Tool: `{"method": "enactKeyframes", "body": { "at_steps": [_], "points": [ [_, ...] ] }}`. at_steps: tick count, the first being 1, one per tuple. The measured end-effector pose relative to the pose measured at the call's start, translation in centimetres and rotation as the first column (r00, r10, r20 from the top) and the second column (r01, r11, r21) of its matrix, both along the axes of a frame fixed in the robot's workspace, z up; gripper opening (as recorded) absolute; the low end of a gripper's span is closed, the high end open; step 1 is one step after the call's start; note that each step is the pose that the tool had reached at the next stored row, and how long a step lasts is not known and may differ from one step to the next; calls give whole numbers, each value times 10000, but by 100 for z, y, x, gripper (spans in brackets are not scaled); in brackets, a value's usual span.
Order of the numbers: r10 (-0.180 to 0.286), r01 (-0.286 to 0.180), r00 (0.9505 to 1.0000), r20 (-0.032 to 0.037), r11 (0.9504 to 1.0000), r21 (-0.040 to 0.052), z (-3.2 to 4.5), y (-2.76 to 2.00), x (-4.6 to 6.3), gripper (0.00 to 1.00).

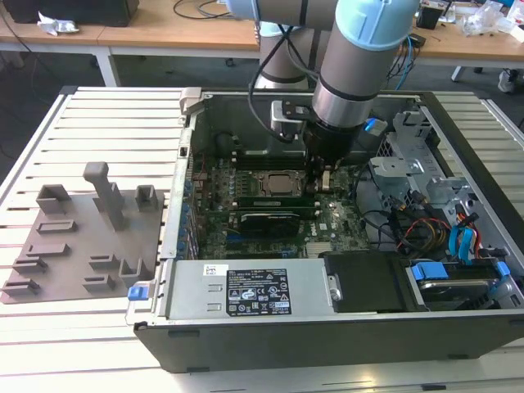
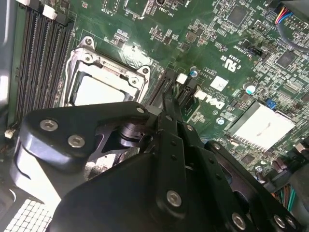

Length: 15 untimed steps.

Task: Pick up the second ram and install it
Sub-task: 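Press down the second ram until it locks into place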

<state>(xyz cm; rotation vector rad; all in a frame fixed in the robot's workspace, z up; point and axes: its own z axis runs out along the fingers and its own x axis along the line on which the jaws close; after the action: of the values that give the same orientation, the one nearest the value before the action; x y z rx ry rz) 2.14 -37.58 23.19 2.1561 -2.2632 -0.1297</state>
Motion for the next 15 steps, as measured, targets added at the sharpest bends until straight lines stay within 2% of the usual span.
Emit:
{"method": "enactKeyframes", "body": {
  "at_steps": [2, 3, 4, 5, 7, 10, 13, 15],
  "points": [
    [2, -2, 10000, -2, 10000, -6, -37, -1, 1, 10],
    [0, 0, 10000, 1, 10000, 14, -27, 2, 2, 10],
    [0, 0, 10000, 4, 10000, 23, 34, 2, 2, 10],
    [1, -1, 10000, 35, 10000, 15, 79, -4, -32, 10],
    [2, -2, 10000, 86, 10000, 13, 81, -16, -214, 10],
    [0, -1, 9999, 108, 10000, 11, 74, -33, -516, 10],
    [2, -3, 9999, 123, 10000, 15, 58, -58, -752, 10],
    [-1, -1, 9999, 140, 9999, 108, 45, -58, -911, 10]
  ]
}}
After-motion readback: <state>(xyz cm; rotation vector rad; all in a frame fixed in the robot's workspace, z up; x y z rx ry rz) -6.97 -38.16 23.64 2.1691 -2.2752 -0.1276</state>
